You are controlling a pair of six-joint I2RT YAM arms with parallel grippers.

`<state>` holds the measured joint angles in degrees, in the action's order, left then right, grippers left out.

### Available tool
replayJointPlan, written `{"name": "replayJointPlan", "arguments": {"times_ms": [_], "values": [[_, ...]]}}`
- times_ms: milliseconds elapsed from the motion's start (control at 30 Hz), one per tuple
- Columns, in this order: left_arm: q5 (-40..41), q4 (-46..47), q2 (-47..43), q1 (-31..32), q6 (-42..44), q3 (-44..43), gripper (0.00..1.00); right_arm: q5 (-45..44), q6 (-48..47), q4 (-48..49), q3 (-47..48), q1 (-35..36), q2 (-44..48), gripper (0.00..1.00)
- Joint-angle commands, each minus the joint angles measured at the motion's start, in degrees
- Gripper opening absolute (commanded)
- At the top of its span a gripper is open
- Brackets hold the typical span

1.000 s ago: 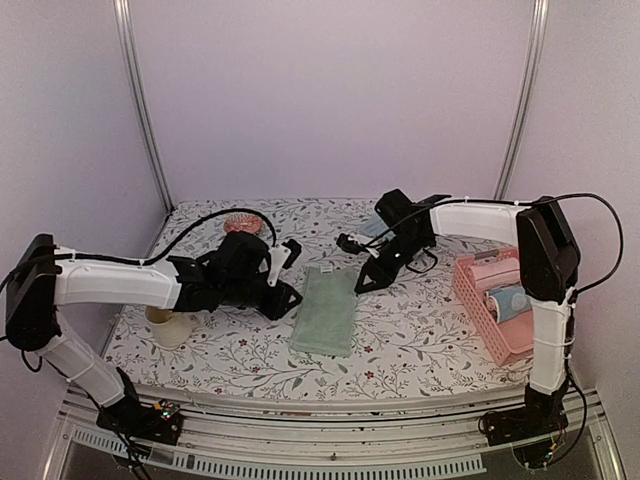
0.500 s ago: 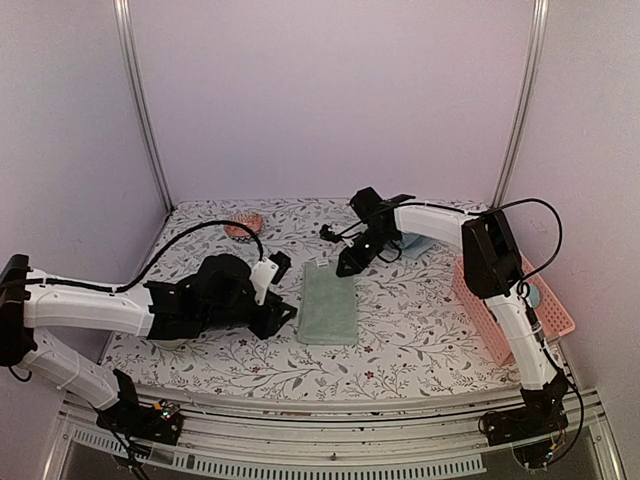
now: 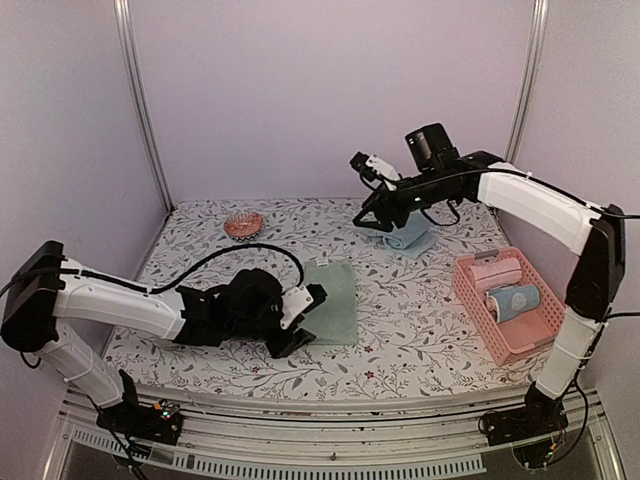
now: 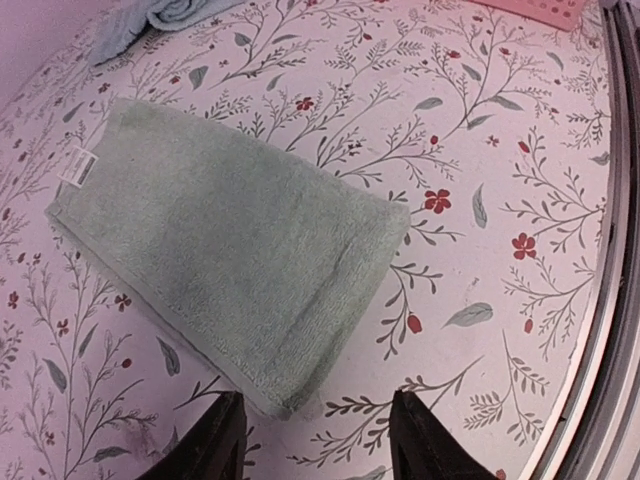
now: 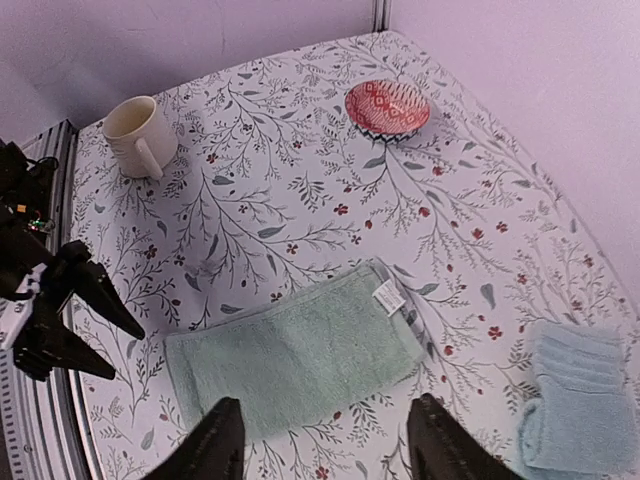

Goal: Roll the towels
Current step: Pick up the towel from the center of the board.

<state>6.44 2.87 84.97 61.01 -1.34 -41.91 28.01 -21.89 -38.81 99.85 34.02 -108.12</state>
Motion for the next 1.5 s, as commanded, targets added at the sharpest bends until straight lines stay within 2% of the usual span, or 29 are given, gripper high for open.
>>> {"name": "replayJointPlan", "arguments": {"times_ms": [0, 67, 133, 200, 300, 400, 967, 1200, 1267, 1467], "values": [[-3.33, -3.0, 6.23, 0.45, 11.16, -5.54, 0.49, -4.71, -1.14, 8.21, -10.62, -1.22, 10.79, 0.71], [-4.6, -5.28, 9.03, 0.1, 13.27, -8.1, 0.47, -2.06, -3.32, 3.62, -12.19, -1.29, 10.85, 0.7], [-5.86, -6.94, 11.42, -0.25, 14.93, -9.82, 0.43, 0.07, -6.1, 0.08, -14.78, -1.33, 11.37, 0.6], [-6.61, -8.18, 13.31, -0.54, 16.14, -11.16, 0.4, 1.5, -8.62, 0.45, -20.33, -1.28, 13.78, 0.54], [-8.57, -9.35, 15.19, -1.58, 17.33, -12.59, 0.37, 3.62, -11.3, 3.02, -28.42, -1.24, 17.7, 0.51], [-9.01, -10.13, 16.41, -2.58, 18.31, -13.32, 0.35, 6.94, -11.58, 2.87, -32.63, -1.23, 19.19, 0.48], [-7.47, -14.55, 19.43, -3.99, 21.69, -15.69, 0.33, 13.56, -11.9, 2.14, -36.13, -1.08, 16.47, 0.38], [-5.04, -15.71, 21.5, -3.81, 21.39, -15.84, 0.3, 12.97, -12.86, 1.95, -37.17, 0.35, 16.2, 0.36], [-5.18, -15.76, 21.83, -3.69, 21.26, -15.83, 0.27, 12.51, -13.28, 1.98, -37.55, 1.13, 15.98, 0.35], [-8.72, -17.71, 22.65, -2.69, 19.08, -17.44, 0.07, 9.48, -14.85, 3.02, -39.49, 4.6, 16.6, 0.32]]}}
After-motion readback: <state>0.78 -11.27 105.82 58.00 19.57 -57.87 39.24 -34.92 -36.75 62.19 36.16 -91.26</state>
